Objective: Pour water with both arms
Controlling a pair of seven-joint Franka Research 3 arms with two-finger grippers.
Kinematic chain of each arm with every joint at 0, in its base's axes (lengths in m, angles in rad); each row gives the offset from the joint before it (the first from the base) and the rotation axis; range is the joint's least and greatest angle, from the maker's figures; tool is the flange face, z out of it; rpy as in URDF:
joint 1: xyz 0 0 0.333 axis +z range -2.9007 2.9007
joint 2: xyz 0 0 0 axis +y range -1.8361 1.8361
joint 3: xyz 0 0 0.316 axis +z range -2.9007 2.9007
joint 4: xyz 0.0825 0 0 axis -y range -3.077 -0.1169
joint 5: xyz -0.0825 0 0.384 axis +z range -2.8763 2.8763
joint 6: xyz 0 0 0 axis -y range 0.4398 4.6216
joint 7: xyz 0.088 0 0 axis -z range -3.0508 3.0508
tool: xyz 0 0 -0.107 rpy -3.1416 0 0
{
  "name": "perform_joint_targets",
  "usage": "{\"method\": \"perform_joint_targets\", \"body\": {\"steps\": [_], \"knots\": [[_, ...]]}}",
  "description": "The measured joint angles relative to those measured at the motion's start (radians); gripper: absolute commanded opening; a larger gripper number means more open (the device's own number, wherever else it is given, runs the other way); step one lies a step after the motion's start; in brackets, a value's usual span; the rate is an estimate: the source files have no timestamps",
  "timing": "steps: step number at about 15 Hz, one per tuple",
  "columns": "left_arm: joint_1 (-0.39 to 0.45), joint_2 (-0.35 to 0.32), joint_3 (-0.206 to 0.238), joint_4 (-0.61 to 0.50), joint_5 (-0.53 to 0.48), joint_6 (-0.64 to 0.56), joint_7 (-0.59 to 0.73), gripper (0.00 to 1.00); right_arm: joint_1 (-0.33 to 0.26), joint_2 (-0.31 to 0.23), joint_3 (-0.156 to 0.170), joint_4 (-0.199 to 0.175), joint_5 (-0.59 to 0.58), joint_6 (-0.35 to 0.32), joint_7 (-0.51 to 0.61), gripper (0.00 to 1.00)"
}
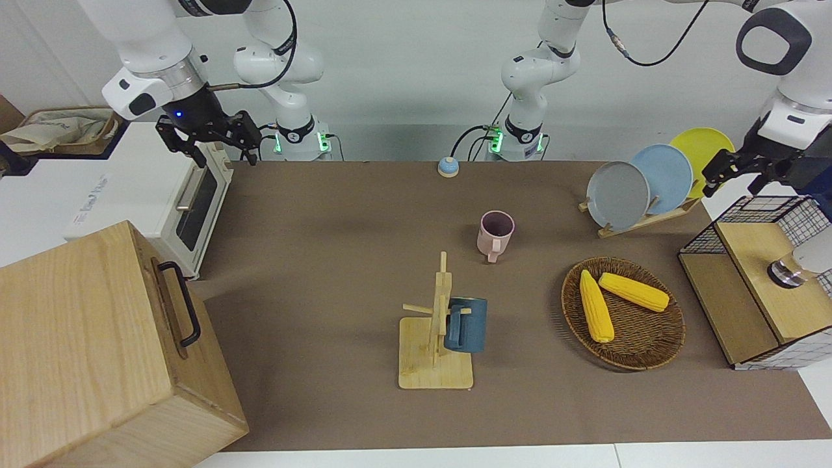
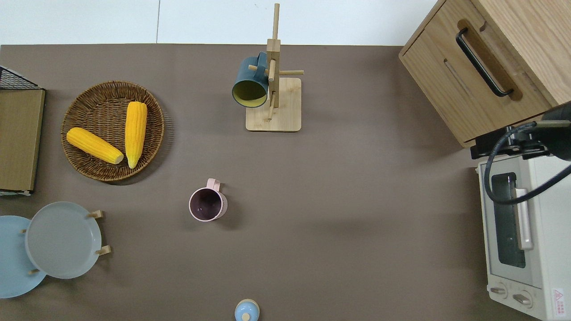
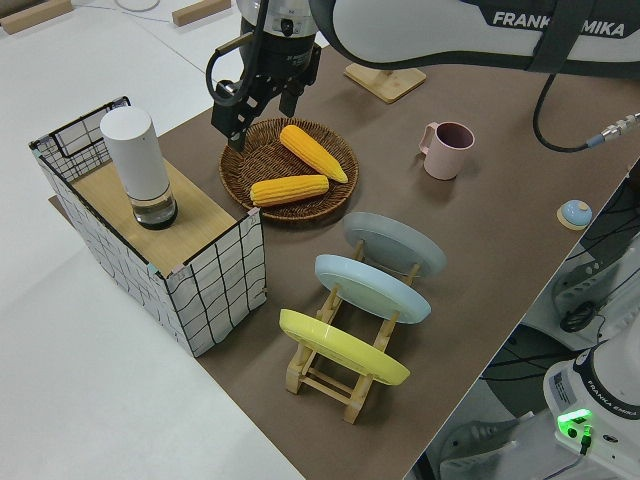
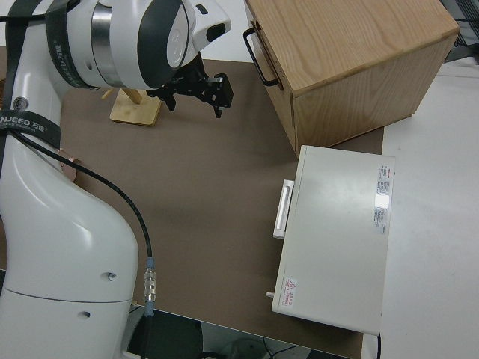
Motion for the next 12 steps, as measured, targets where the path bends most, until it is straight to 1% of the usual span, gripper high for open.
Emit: {"method": "perform_joint_targets", "body": {"steps": [3,6,8,9,12], "knots": [[-0.083,-0.017,-0.004,-0.001,0.004,-0.062,-0.082,1.00,0.000,0.000,0.000,0.000,0.000,0.000,0.000,0.994],[-0.132,-0.035,-0.026,-0.001,0.004,-0.117,-0.158,1.00,0.000,0.000,0.000,0.000,0.000,0.000,0.000,0.994],[-0.141,-0.042,-0.064,-0.001,0.004,-0.155,-0.168,1.00,0.000,0.000,0.000,0.000,0.000,0.000,0.000,0.994],[-0.143,-0.045,-0.105,-0.002,0.004,-0.173,-0.174,1.00,0.000,0.000,0.000,0.000,0.000,0.000,0.000,0.994],[-0.147,-0.048,-0.180,-0.007,0.004,-0.197,-0.192,1.00,0.000,0.000,0.000,0.000,0.000,0.000,0.000,0.994]]}}
